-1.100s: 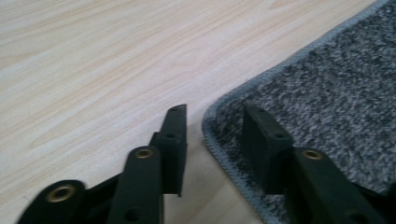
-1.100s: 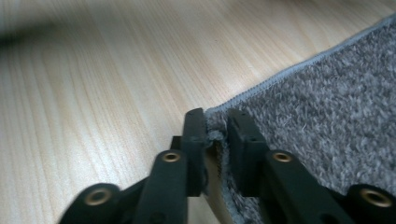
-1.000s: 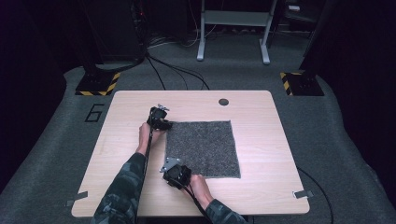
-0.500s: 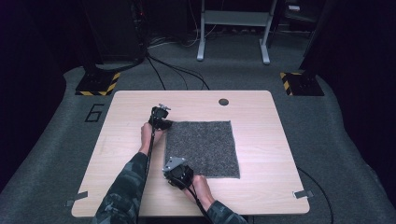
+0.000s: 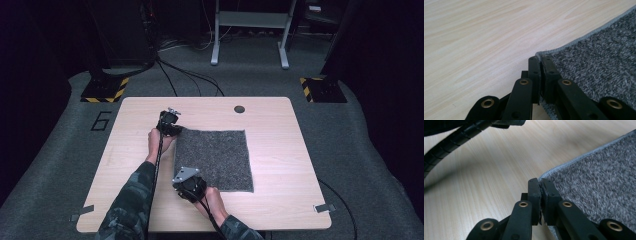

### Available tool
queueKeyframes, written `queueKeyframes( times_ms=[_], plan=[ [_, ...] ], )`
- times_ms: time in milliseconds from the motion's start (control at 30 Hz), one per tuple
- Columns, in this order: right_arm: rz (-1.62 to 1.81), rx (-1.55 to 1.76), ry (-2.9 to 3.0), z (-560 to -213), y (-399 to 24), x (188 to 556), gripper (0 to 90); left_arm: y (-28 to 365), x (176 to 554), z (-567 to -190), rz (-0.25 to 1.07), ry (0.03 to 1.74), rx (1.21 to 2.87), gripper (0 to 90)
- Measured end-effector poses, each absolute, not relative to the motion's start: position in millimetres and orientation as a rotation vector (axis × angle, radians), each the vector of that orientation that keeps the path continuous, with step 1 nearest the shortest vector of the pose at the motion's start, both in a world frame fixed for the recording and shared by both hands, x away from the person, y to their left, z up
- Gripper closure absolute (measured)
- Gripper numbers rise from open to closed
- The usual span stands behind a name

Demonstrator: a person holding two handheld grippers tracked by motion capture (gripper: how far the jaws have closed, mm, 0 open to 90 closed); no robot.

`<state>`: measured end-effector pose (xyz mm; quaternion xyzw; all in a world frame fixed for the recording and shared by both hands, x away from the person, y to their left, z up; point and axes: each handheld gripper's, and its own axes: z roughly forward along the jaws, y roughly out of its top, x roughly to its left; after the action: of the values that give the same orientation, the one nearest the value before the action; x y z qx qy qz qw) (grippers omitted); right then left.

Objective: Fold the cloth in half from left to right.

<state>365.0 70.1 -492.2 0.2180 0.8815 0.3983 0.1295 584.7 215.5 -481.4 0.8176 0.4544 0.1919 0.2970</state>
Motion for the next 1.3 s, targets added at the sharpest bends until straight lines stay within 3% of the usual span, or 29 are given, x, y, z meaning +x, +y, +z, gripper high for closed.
queueKeyframes(
  times_ms=[1300],
  plan=[
    [1.355,0.643,2.391,-441.3,66.6,356.2,86.1,201.7,579.6,-400.0,0.773,1.088,2.253,86.6]
  ],
)
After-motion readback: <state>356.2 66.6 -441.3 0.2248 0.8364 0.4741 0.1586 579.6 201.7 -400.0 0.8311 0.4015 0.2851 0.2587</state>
